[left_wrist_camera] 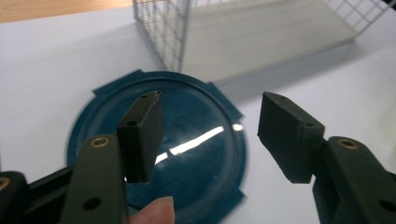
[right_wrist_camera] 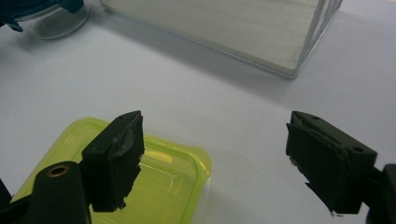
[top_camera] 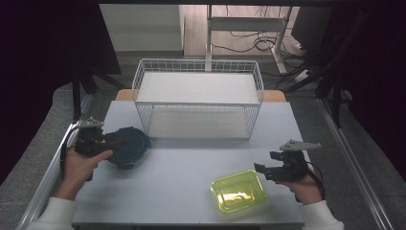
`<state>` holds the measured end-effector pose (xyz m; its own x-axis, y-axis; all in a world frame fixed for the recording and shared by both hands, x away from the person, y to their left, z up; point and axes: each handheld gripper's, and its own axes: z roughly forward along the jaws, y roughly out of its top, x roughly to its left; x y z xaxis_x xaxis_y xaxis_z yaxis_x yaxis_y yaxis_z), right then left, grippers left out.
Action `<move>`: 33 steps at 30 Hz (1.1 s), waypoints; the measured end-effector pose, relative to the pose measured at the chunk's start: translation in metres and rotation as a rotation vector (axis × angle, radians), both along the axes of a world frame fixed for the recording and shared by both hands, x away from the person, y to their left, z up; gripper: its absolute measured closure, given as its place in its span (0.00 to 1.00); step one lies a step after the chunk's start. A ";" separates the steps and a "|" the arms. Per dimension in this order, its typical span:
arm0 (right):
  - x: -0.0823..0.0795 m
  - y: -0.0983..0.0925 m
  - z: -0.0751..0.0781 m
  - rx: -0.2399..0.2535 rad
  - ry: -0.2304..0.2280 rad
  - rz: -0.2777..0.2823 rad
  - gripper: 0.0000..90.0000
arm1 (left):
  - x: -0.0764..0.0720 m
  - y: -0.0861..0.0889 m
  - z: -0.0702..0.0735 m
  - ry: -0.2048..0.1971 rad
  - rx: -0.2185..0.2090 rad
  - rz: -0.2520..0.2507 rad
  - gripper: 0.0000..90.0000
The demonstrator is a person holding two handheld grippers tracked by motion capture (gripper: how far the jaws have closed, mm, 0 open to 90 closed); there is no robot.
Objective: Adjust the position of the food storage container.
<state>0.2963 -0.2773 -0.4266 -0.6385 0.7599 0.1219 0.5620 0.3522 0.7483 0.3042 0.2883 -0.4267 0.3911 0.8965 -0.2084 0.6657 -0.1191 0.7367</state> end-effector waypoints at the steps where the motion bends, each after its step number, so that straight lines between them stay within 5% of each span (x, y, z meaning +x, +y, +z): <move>1: 0.000 0.000 0.000 0.000 0.000 0.000 0.22 | 0.000 0.000 0.000 0.000 0.000 0.000 0.46; 10: 0.002 -0.002 -0.005 -0.011 0.020 -0.008 0.22 | 0.048 0.031 -0.014 0.080 0.001 0.003 0.57; 20: 0.003 -0.001 -0.009 -0.023 0.030 -0.020 0.22 | 0.078 0.048 -0.031 0.162 0.054 0.056 0.96; 30: 0.005 -0.001 -0.011 -0.034 0.033 -0.028 0.22 | 0.090 0.055 -0.049 0.225 0.148 0.080 1.00; 33: 0.005 -0.003 -0.013 -0.035 0.038 -0.037 0.22 | 0.091 0.057 -0.056 0.241 0.144 0.063 1.00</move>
<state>0.3011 -0.2799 -0.4392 -0.6052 0.7871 0.1189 0.6033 0.3560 0.7137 0.3948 0.3455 -0.4826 0.2887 0.9444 -0.1571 0.8289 -0.1645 0.5346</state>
